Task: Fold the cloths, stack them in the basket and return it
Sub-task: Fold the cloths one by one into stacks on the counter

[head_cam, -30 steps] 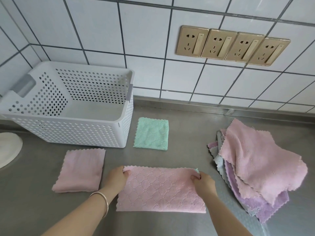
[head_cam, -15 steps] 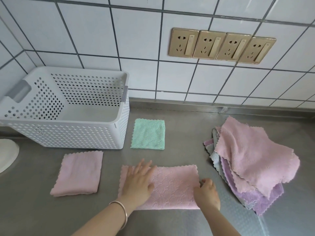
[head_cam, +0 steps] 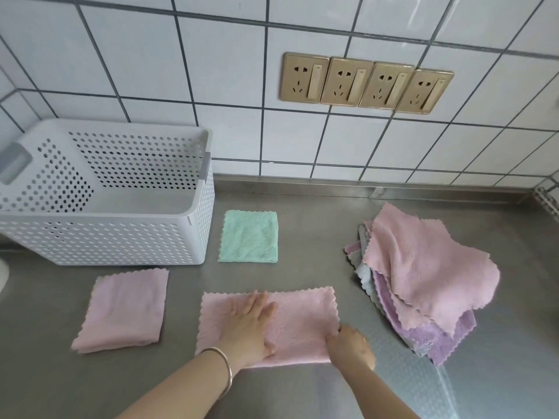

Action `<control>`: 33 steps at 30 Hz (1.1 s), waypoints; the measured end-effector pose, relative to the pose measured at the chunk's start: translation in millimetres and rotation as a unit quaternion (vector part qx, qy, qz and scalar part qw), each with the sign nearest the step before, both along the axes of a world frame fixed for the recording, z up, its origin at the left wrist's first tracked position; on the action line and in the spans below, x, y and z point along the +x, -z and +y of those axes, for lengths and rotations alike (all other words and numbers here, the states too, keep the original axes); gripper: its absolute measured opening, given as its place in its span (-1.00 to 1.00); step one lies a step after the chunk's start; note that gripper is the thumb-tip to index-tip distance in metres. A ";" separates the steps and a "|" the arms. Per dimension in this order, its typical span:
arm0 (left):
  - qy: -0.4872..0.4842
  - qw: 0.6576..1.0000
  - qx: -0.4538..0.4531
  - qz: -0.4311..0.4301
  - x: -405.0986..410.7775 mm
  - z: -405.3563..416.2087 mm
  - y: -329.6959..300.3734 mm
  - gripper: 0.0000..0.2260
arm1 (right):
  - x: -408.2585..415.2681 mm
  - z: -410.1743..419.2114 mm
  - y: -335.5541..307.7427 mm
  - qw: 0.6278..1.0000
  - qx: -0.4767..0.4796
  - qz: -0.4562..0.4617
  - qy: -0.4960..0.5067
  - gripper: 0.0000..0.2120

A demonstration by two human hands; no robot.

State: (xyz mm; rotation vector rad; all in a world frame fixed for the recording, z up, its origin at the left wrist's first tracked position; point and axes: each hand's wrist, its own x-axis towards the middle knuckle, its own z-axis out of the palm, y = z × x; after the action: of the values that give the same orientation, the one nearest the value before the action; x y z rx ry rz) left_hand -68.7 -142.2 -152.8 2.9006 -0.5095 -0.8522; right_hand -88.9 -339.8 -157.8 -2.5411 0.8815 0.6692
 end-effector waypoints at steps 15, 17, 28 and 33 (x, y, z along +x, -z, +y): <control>-0.404 0.847 -0.336 0.072 17.4 -18.5 -57.8 -0.72 | -12.0 84.9 -36.0 0.844 0.090 -0.447 -0.282 -0.76; -0.424 0.844 -0.319 0.071 16.7 -7.2 -53.7 -0.75 | -17.1 89.3 -29.8 0.822 0.102 -0.450 -0.334 -0.68; -0.465 0.823 -0.325 0.028 -2.4 58.3 -14.8 -0.60 | -34.1 103.3 20.6 0.873 0.018 -0.251 -0.418 0.04; -0.519 0.793 -0.320 0.005 -6.3 72.4 9.0 -0.71 | -29.6 111.2 30.0 0.877 0.004 -0.213 -0.431 0.34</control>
State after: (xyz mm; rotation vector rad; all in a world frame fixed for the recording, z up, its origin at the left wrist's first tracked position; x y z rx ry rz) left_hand -75.1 -69.8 -161.8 2.0073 0.6599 -0.3714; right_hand -118.5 -228.6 -187.9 -2.8338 -0.4496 0.2816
